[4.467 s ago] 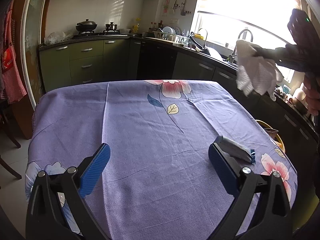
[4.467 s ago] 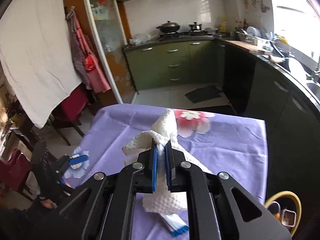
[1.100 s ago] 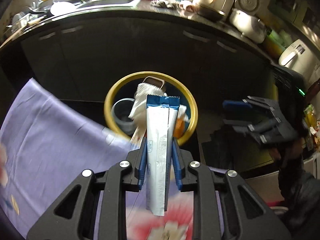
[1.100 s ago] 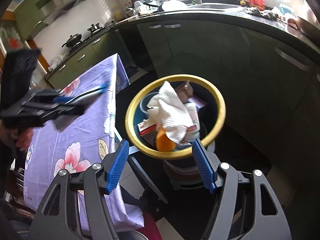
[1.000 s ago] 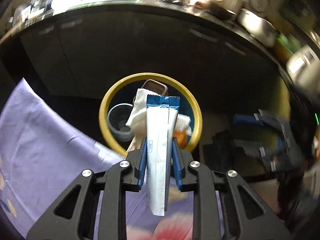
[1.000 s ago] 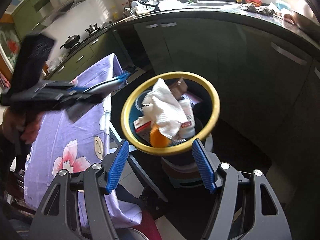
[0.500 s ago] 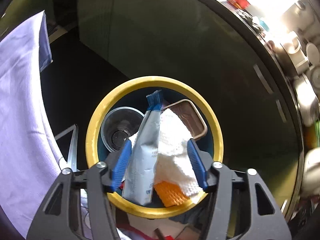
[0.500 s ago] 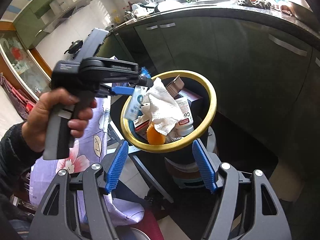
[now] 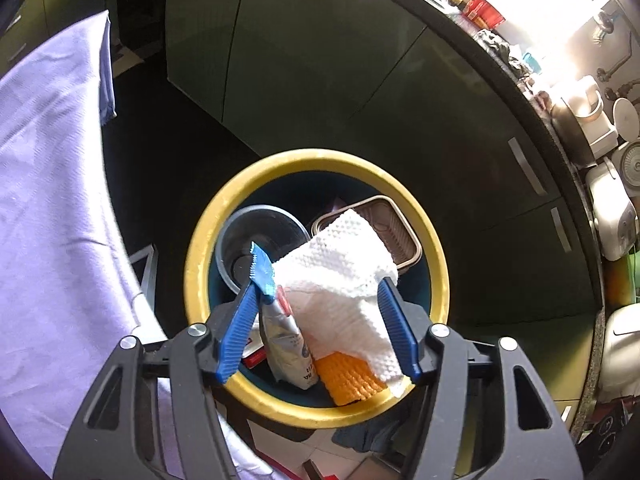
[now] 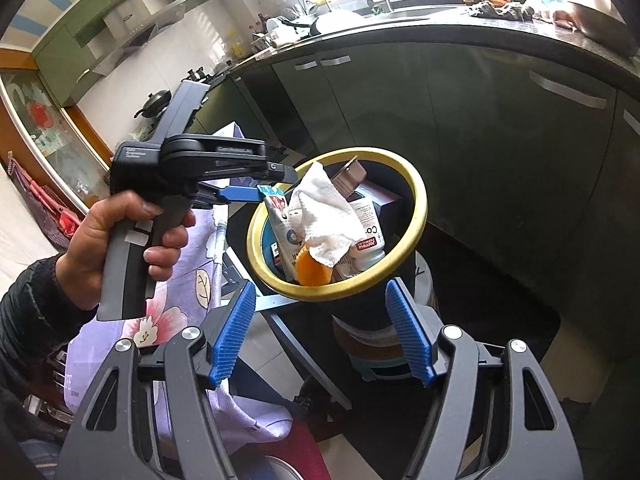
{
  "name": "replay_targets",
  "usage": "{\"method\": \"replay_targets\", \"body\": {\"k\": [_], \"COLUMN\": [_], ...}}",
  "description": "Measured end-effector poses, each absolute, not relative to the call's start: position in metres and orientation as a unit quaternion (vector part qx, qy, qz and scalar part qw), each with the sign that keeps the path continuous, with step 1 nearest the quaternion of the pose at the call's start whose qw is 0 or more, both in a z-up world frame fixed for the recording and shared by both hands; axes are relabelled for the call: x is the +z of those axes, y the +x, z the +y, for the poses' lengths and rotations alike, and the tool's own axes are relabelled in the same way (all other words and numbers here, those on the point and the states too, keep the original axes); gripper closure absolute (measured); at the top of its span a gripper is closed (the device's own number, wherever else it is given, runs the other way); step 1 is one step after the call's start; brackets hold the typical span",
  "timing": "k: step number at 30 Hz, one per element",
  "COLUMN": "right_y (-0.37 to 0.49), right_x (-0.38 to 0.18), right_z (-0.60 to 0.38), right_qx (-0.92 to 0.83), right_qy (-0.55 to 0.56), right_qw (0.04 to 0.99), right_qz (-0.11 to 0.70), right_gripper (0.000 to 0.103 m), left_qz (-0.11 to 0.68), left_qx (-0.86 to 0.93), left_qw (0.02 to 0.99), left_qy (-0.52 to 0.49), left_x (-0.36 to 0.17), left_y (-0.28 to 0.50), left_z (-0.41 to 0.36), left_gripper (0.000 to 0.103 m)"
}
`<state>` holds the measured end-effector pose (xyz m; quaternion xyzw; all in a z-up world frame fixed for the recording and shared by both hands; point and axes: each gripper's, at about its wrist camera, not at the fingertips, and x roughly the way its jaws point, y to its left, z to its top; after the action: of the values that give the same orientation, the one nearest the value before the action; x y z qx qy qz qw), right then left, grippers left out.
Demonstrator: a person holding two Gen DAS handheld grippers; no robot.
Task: Collect trash
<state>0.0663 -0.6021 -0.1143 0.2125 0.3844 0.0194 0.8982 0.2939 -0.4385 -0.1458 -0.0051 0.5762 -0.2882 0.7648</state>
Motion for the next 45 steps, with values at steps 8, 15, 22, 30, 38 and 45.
{"method": "replay_targets", "body": {"k": [8,15,22,30,38,45], "right_y": [0.064,0.063,0.058,0.041,0.016,-0.006], "right_x": [-0.11,-0.107,-0.092,-0.071,-0.059,-0.045], "right_z": [-0.588,-0.554,-0.509,-0.456,-0.432,-0.426], "right_qx": [0.019,0.012,0.018,0.01,0.006,0.01], "right_qy": [0.19,0.123,0.077,0.02,-0.004,-0.005], "right_qw": [0.903,0.908,0.921,0.938,0.947,0.953], "right_qz": [0.386,0.401,0.382,0.347,0.323,0.301], "right_gripper": [0.031,0.015,0.005,0.005,0.005,0.005], "left_qz": [0.488,0.37,0.278,0.256,0.231,0.22], "left_qx": [-0.31,-0.283,-0.166,-0.063,-0.032,-0.029], "left_qw": [0.816,0.883,0.944,0.965,0.972,0.975], "left_qy": [0.02,0.051,0.055,0.017,0.008,-0.009], "left_x": [-0.097,-0.046,-0.023,-0.013,-0.009,-0.007], "left_y": [0.259,0.189,0.103,0.032,-0.023,-0.043], "left_z": [-0.399,-0.312,-0.194,-0.094,-0.058,-0.048], "left_gripper": [0.03,0.007,0.007,0.007,0.007,0.007]}}
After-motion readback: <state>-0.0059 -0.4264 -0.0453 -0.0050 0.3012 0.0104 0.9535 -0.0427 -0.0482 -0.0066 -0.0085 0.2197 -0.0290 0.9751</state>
